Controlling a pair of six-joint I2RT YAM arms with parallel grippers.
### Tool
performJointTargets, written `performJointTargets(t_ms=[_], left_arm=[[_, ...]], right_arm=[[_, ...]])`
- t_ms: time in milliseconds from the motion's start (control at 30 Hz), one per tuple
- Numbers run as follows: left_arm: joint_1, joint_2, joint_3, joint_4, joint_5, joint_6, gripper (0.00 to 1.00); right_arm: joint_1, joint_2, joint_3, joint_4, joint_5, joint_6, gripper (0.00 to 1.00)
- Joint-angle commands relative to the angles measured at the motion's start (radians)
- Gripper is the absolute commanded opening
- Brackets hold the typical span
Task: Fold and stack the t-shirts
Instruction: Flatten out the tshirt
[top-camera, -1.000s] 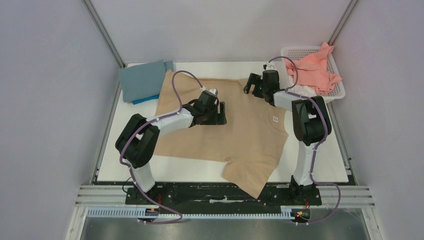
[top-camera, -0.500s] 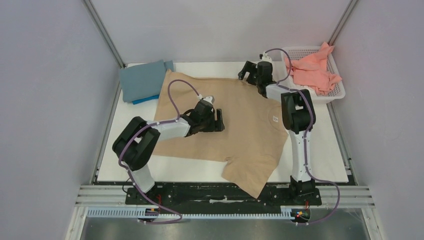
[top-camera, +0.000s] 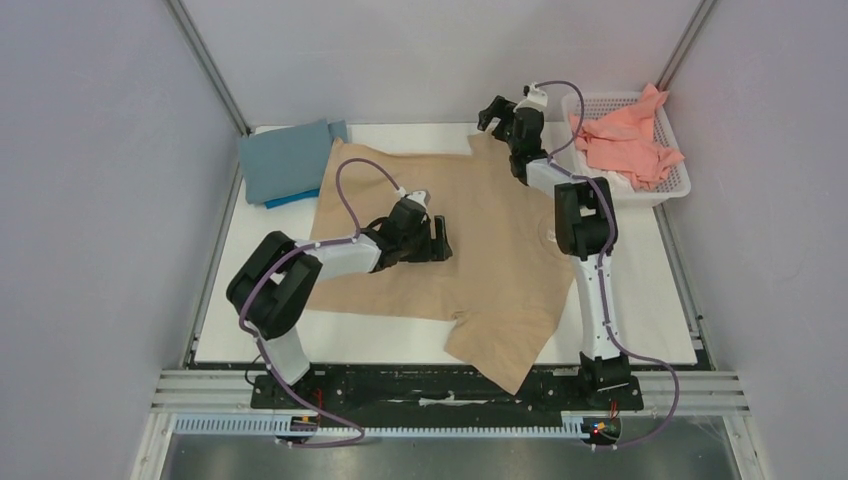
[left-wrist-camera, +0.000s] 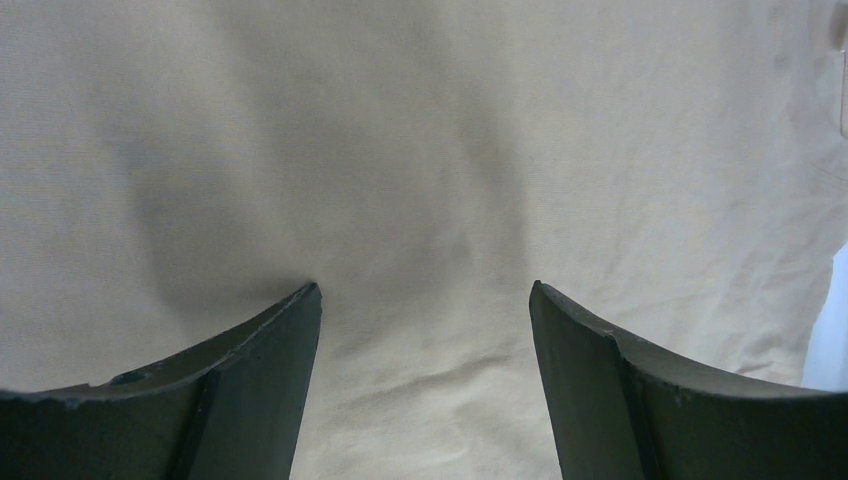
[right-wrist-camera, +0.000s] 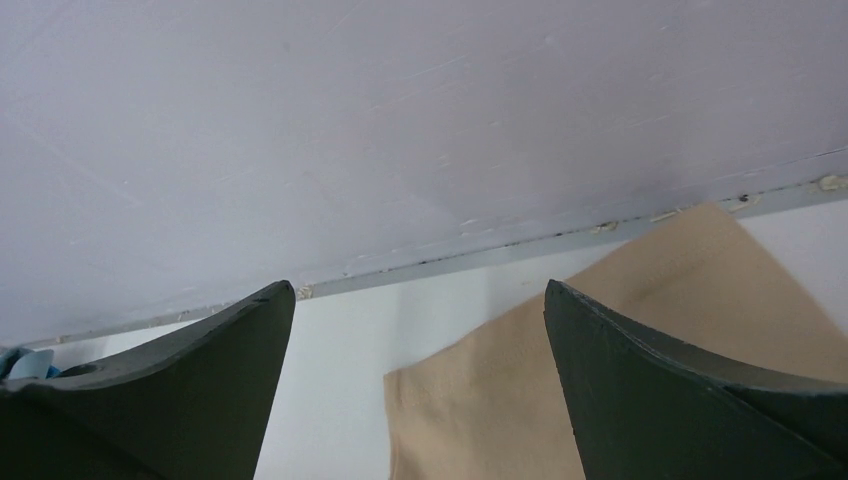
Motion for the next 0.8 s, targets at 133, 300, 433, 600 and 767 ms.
performJointTargets(t_ms=[133, 300, 433, 600, 767], left_arm=[[-0.005, -0.049, 0.109, -0.21, -0.025, -0.019, 0.84], [-0.003, -0.263, 0.013, -0.379, -0.26, -0.096, 0.84], [0.008, -0.502, -0.139, -0.587, -0.509, -0.248, 0.86], [0.154, -0.791, -0.312, -0.793, -0.626, -0.404, 0.87], [0.368, -0.916, -0.454, -0.759, -0.565, -0.395, 0.85]], right_arm=[[0.051, -0.527, -0.374, -0.379, 0.02, -0.204, 0.98], [0.113, -0.905, -0.851, -0.451, 0.116, -0.208, 0.98], [0.125, -1.15, -1.161, -0.416, 0.139, -0.152, 0.98], [0.132, -1.333, -1.341, -0.435, 0.137, -0.153, 0.98], [0.132, -1.391, -1.403, -0.451, 0.135, -0.16, 0.98]])
